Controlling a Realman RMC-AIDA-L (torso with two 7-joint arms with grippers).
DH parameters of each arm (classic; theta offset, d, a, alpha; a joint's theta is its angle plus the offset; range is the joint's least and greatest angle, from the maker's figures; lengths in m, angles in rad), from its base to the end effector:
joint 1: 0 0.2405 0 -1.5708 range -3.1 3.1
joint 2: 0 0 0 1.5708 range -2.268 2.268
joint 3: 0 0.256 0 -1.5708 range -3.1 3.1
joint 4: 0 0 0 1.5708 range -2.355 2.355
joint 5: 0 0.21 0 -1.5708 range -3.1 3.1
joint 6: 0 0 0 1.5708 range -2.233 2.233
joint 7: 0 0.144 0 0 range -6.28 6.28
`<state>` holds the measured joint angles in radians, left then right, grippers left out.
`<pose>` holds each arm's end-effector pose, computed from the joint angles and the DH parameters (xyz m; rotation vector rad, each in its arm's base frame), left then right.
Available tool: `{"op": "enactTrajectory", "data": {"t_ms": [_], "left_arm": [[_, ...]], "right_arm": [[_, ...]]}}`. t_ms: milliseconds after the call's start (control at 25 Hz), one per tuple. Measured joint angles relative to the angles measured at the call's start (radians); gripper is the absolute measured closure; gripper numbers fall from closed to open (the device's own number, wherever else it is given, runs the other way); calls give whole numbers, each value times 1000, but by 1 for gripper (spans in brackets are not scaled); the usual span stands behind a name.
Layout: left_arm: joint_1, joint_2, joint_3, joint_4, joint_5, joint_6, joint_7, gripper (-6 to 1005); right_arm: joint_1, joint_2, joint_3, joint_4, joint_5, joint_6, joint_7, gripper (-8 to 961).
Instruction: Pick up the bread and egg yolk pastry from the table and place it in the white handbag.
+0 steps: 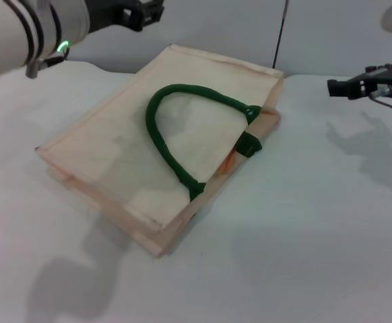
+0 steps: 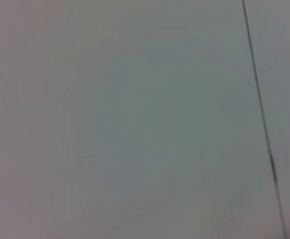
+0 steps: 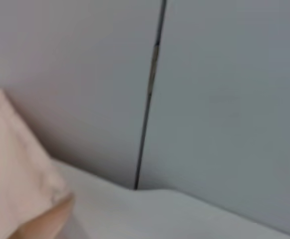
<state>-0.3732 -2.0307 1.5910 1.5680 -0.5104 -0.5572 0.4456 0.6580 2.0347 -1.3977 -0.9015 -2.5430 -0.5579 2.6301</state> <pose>-0.1309 0.4070 0.0576 -2.0125 -0.4091 -0.2978 0.2225 0.4570 0.0079 -2.0447 0.8219 0.0509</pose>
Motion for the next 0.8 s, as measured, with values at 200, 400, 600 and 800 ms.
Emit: {"op": "enactTrajectory", "data": {"t_ms": [200, 400, 600, 800], "left_arm": [[56, 0, 52, -81, -17, 275, -3, 310], [66, 0, 96, -196, -40, 471, -4, 317], [89, 2, 173, -328, -41, 745, -5, 318], [98, 2, 228, -460, -41, 953, -15, 319]], "right_arm": [[-122, 0, -101, -83, 111, 203, -3, 117], [-191, 0, -282, -62, 164, 539, -1, 117], [-196, 1, -405, 67, 210, 826, 8, 117], [-208, 1, -618, 235, 333, 1238, 122, 118]]}}
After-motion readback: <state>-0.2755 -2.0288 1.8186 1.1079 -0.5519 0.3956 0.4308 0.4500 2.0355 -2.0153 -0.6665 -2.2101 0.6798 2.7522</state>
